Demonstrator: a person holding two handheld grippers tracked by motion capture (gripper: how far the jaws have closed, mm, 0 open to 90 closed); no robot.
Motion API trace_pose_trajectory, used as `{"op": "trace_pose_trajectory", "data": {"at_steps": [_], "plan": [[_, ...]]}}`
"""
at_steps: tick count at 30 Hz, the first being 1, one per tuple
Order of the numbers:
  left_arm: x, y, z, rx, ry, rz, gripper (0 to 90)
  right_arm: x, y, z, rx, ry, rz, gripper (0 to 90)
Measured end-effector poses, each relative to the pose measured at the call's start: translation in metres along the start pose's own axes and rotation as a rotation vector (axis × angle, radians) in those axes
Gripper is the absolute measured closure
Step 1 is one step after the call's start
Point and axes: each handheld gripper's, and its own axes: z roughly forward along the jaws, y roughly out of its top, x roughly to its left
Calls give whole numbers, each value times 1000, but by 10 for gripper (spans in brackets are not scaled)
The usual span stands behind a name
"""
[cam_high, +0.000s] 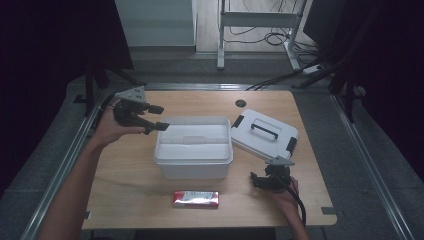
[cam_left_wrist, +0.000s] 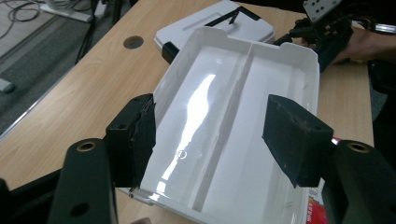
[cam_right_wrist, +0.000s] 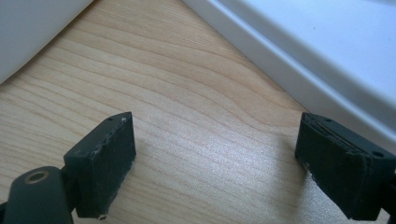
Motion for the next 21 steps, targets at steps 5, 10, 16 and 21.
{"op": "trace_pose_trajectory", "data": {"at_steps": [5, 10, 16, 21], "plan": [[-1, 6, 8, 35, -18, 31, 358, 0, 0, 0, 0, 0, 0, 117], [0, 13, 15, 79, -60, 78, 369, 0, 0, 0, 0, 0, 0, 117], [6, 26, 27, 145, -97, 125, 391, 0, 0, 0, 0, 0, 0, 117], [8, 33, 39, 223, -133, 158, 402, 0, 0, 0, -1, -1, -1, 117]]}}
